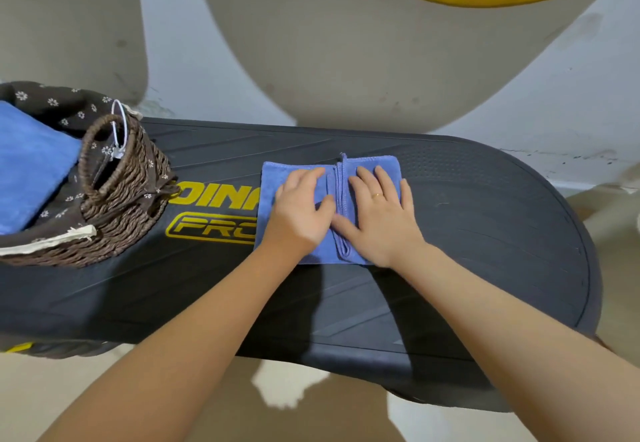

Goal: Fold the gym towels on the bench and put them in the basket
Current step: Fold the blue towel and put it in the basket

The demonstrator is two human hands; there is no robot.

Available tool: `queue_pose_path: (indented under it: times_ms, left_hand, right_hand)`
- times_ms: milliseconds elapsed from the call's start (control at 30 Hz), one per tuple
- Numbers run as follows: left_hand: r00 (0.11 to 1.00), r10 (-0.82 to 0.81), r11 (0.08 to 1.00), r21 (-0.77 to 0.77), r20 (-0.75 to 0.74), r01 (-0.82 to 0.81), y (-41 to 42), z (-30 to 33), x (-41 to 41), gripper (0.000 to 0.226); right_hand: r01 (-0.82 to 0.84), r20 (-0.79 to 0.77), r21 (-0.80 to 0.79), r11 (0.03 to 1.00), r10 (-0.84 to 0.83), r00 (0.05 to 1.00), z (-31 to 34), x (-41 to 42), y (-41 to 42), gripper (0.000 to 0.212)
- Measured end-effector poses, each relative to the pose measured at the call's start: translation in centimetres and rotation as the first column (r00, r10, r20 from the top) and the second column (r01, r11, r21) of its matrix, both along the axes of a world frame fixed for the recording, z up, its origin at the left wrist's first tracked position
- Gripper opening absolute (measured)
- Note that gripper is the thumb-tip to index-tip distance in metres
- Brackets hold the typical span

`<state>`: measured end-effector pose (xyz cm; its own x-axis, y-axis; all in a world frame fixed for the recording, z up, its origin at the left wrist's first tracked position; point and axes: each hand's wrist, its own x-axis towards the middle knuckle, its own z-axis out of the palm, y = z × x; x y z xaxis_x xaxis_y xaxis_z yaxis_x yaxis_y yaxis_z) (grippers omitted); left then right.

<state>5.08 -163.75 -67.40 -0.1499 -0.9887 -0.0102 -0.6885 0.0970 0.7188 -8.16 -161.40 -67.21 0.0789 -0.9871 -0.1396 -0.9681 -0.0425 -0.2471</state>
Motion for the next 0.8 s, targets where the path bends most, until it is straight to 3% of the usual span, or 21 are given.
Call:
queue_pose_path:
  times_ms: [100, 200, 267, 333, 467, 533, 633, 700, 767, 800]
  left_hand:
    - [0.939, 0.163, 0.964, -0.252, 0.303, -0.086, 0.5, -1.0, 2.9, 0.06]
    - [0.807, 0.252, 0.968, -0.142, 0.534, -0.208, 1.1, -0.5, 4.2, 0.063]
    - [0.801, 0.295, 0.955, -0.129, 0.522, -0.267, 1.3, -0.4, 4.5, 0.062]
    - [0.807, 0.337, 0.941, -0.138, 0.485, -0.31, 1.4, -0.7, 4.6, 0.061]
    - [0.805, 0.347, 0.92, -0.007, 0.481, -0.393, 1.2, -0.8, 4.5, 0.059]
    - [0.856, 0.321, 0.918, 0.09, 0.405, -0.387, 1.2, -0.3, 4.2, 0.043]
    - [0.946, 0.323, 0.927, 0.207, -0.01, -0.314, 1.4, 0.5, 3.5, 0.023]
    - [0.915, 0.301, 0.943, 0.225, -0.267, -0.245, 1.8, 1.4, 2.7, 0.022]
    - [0.91, 0.252, 0.959, 0.213, -0.331, -0.188, 1.9, 2.4, 1.4, 0.026]
    - [0.906, 0.223, 0.966, 0.21, -0.361, -0.154, 1.8, 3.0, 0.5, 0.025]
  right_hand:
    - [-0.021, -0.127, -0.008, 1.0, 0.02, 0.992, -1.6, 0.8, 0.0, 0.078]
    - [-0.036, -0.17, -0.077, 0.996, 0.022, 0.985, -2.0, 0.9, -0.4, 0.078]
    - [-0.091, -0.183, -0.248, 0.965, 0.046, 0.982, -2.2, 1.0, 0.1, 0.075]
    - [-0.141, -0.218, -0.408, 0.902, 0.053, 0.974, -2.6, 1.0, 0.6, 0.055]
    - [-0.077, -0.278, -0.477, 0.875, -0.067, 0.958, -2.2, 1.3, 1.1, 0.04]
    - [-0.054, -0.263, -0.467, 0.883, -0.08, 0.961, -2.4, 1.3, 1.1, 0.041]
    - [-0.061, -0.214, -0.411, 0.91, -0.031, 0.976, -2.2, 1.4, 1.3, 0.048]
    - [0.002, -0.022, -0.309, 0.951, -0.009, 1.0, -1.1, 1.2, 1.3, 0.053]
    - [0.119, 0.258, -0.154, 0.981, -0.076, 0.963, -0.2, 0.4, 0.5, 0.043]
    - [0.174, 0.423, -0.019, 0.985, -0.15, 0.894, 0.2, -0.2, 0.0, 0.037]
